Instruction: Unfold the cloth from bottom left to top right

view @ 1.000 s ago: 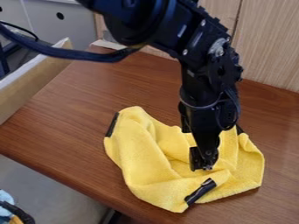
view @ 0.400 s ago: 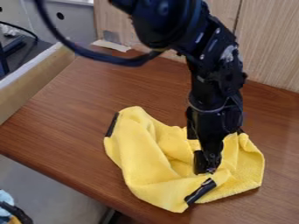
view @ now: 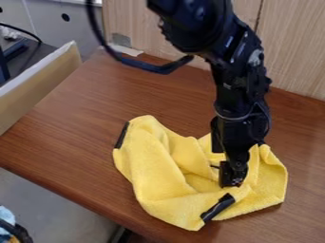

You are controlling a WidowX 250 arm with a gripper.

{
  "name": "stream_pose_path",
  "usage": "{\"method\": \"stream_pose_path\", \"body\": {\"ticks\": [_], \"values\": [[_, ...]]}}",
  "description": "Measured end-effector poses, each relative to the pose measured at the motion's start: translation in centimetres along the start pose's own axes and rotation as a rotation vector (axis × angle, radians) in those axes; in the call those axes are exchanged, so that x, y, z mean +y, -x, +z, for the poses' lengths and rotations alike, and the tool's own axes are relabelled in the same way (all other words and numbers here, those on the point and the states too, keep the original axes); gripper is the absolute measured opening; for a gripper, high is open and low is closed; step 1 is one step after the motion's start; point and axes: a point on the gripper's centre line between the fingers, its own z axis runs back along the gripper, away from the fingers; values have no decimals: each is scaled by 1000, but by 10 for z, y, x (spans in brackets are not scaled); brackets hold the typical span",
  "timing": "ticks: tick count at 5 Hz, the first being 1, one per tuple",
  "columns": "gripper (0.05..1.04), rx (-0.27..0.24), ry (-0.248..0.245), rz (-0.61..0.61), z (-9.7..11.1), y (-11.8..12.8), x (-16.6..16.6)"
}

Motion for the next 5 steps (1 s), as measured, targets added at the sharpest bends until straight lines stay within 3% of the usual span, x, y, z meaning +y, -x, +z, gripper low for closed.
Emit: {"method": "stream_pose_path", "body": {"ticks": [1,3,4,5], "values": [[948,5,21,-7,-11,-7,5],[402,20,67,-14,-32,-7,2],[186,20,68,-12,-32,-7,1],[80,18,63,-4,-31,-7,2]]}}
